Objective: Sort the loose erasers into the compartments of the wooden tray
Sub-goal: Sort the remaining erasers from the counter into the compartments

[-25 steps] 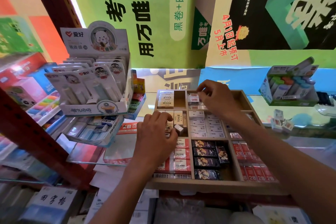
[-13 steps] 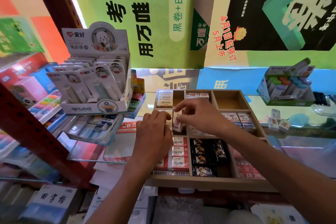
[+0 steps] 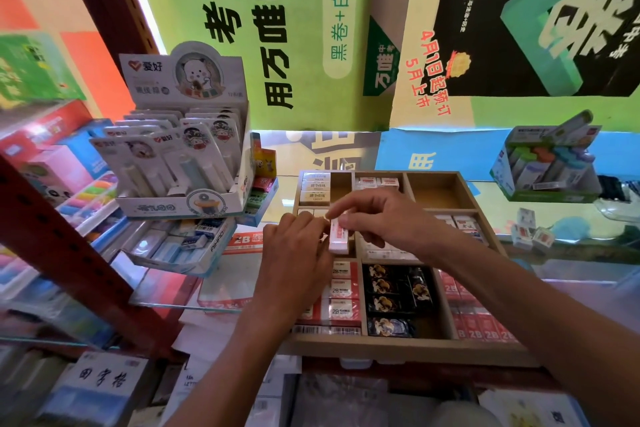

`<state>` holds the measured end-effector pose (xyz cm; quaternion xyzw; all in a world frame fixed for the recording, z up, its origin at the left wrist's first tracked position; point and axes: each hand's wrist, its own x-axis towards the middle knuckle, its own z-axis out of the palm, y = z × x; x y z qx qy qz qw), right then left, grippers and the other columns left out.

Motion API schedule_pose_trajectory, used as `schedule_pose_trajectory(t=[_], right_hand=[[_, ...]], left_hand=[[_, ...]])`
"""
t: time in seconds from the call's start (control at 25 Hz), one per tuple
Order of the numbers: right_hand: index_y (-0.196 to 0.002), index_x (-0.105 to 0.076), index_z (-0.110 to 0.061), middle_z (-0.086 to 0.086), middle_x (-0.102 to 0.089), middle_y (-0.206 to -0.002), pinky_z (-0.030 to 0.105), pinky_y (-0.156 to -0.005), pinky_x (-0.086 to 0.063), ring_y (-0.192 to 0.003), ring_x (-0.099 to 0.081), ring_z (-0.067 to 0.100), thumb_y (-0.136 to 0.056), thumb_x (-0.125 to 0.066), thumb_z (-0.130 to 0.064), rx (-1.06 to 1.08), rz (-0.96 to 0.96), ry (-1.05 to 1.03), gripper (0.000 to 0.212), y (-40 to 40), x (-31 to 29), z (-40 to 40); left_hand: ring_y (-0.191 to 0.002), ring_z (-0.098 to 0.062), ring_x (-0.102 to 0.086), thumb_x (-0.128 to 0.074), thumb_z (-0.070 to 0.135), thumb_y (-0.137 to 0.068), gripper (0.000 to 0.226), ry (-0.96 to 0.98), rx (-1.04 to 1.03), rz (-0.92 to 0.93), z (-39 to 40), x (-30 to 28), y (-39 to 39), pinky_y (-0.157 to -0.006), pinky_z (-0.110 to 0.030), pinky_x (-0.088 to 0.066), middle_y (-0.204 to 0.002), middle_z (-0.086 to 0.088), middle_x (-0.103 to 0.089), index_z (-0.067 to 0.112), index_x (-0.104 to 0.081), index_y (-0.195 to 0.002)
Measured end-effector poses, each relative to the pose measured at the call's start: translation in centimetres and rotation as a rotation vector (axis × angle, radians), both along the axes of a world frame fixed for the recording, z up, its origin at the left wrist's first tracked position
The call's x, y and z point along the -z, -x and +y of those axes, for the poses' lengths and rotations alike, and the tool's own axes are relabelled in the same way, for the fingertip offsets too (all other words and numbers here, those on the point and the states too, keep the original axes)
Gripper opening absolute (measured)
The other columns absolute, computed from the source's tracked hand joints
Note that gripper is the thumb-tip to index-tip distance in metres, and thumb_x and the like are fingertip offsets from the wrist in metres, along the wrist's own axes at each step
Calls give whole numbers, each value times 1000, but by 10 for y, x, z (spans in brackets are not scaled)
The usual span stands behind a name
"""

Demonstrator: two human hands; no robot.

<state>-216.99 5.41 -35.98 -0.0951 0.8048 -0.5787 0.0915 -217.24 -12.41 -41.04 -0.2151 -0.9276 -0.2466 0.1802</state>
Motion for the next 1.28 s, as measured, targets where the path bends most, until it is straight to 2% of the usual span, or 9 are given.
schedule_pose_trajectory(t=[0.08, 0.16, 0.24, 0.32, 0.6, 0.84, 1.04, 1.16, 1.28], right_hand=[[-102, -76, -19, -7, -61, -65, 21, -48, -37, -55, -46, 9, -96, -60, -10, 56, -20, 59, 19, -1, -2, 0], [-103, -76, -20, -4, -69, -82, 18, -49, -41, -62, -54, 9, -97, -58, -12, 329, -42, 127, 21, 10, 0, 11], [-104, -75, -21, -4, -70, -98, 16, -57, -41, -77, -60, 8, -99, -55, -17, 620, 54, -112, 20, 29, 4, 34], [-104, -74, -17, 1, -71, -105, 21, -62, -39, -83, -59, 11, -99, -54, -21, 741, 150, -425, 20, 46, 10, 54], [-114, -71, -24, 6, -70, -108, 34, -79, -42, -108, -55, 26, -92, -62, -41, 427, 348, -1064, 29, 54, 18, 59], [-95, -72, -21, 4, -64, -98, 34, -81, -43, -99, -55, 23, -89, -67, -42, 331, 436, -1339, 23, 64, 13, 58], [-91, -72, -30, 5, -61, -95, 33, -80, -39, -97, -54, 24, -87, -70, -44, 335, 377, -1220, 15, 71, 18, 64], [-102, -75, -33, 3, -63, -103, 35, -86, -40, -93, -47, 16, -90, -68, -36, 299, 356, -1101, 14, 67, 12, 73], [-96, -76, -34, -4, -61, -115, 35, -87, -34, -104, -46, 18, -89, -70, -33, 286, 399, -1144, 9, 72, 15, 73]], left_hand=[[-91, -14, -51, -41, 38, -96, 29, -6, -6, -32, 1, -1, -1, -82, -31, -31, -101, 2, -65, 21, -63, -104], [-97, -13, -50, -49, 33, -96, 20, -8, -27, -49, 1, -1, -1, -86, -30, -30, -107, 4, -64, 22, -62, -107], [-105, -13, -49, -55, 29, -95, 20, -16, -48, -70, 2, -1, -1, -90, -29, -27, -114, 5, -62, 22, -62, -111], [-107, -12, -49, -55, 30, -95, 20, -20, -51, -77, 2, -1, -1, -90, -29, -29, -116, 5, -61, 22, -61, -113], [-107, -14, -49, -55, 31, -96, 21, -33, -54, -80, 3, -1, -1, -92, -32, -33, -116, 4, -61, 21, -62, -112], [-108, -13, -49, -55, 31, -95, 21, -46, -49, -83, 1, -1, -1, -93, -31, -34, -117, 4, -61, 21, -62, -113], [-106, -12, -49, -55, 31, -95, 21, -53, -44, -77, 1, -1, -1, -91, -30, -32, -116, 4, -62, 21, -62, -112], [-106, -13, -50, -56, 31, -95, 21, -58, -42, -71, 2, 0, 0, -92, -32, -36, -115, 3, -62, 20, -63, -112], [-106, -13, -50, -57, 30, -95, 20, -58, -45, -75, 2, 1, 0, -91, -30, -34, -114, 4, -62, 20, -63, -111]])
